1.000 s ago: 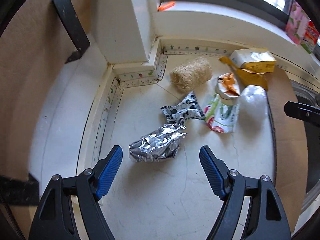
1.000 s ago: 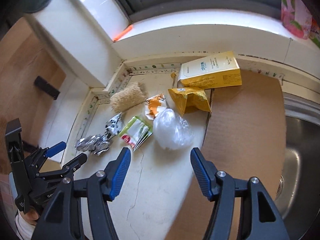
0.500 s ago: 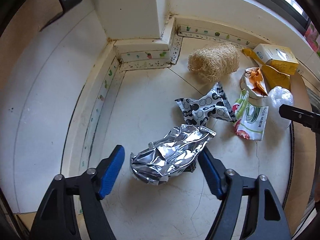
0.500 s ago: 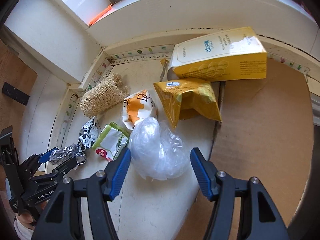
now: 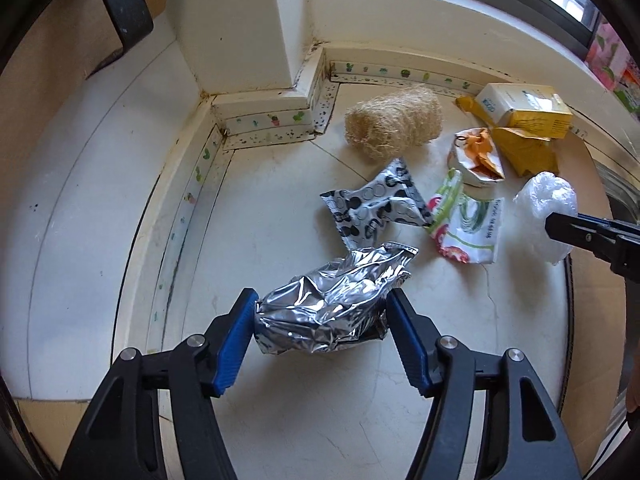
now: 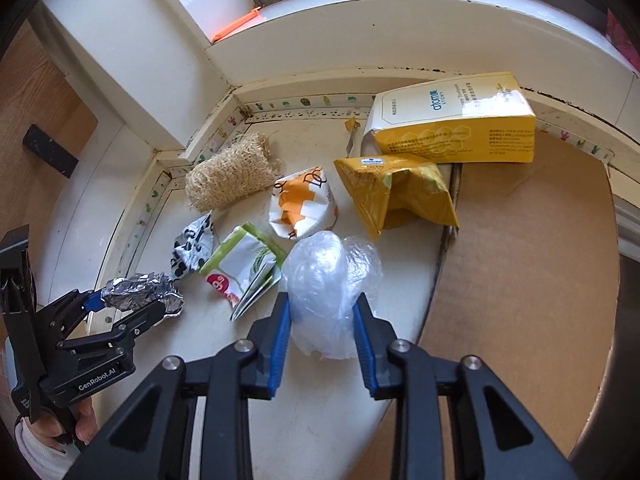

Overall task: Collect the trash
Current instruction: 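Grasp the crumpled foil with the left tool while the right tool grasps the clear plastic bag, then carry the foil and plastic bag down over the black bin with both tools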

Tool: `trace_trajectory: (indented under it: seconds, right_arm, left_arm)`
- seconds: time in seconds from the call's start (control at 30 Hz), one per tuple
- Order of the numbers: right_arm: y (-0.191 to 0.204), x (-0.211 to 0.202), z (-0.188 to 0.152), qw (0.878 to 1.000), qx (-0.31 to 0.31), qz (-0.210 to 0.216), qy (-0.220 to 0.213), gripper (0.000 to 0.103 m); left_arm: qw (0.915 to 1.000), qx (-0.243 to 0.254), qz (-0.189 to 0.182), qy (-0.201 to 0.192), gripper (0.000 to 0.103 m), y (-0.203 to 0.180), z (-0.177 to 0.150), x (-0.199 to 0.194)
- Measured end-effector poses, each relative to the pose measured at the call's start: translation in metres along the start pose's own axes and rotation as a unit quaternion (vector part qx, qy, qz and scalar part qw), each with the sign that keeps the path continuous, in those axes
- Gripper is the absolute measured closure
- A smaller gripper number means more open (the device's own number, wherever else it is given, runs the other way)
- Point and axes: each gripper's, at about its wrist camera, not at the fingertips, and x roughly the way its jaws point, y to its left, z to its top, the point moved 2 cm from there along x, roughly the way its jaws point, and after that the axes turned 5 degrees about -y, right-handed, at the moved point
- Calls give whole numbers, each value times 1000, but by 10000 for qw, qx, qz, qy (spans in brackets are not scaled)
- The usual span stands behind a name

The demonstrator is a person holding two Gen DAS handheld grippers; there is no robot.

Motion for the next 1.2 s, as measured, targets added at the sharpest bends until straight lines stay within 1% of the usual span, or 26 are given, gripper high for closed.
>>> trace_trajectory:
  seconds: [0.27, 0.47, 0.7, 0.9, 1.07, 1.2]
  right_arm:
    - [14, -39, -28, 9998, 60, 56, -192, 74]
    - [36, -84, -65, 9990, 116, 131, -422, 74]
    - [65, -141, -123, 9976, 170, 195, -647, 74]
    - [96, -182, -185, 9966, 198, 225, -764, 74]
    - [120, -209, -238, 9956, 274, 200, -875, 74]
    - [133, -218, -283, 9954, 394, 105, -872, 74]
  left_arm:
    - [9992, 193, -200, -273, 40, -17, -15, -49]
    - [9971, 400, -404, -500, 40, -32, -43, -101]
    - [9925, 576, -748, -778, 40, -36, -96, -173]
    - [9885, 635, -990, -950, 40, -31, -148, -224]
    - [9853, 676, -1200, -1012, 40, -25, -198, -250]
    - [9831, 780, -1316, -1008, 40, -24, -240, -263]
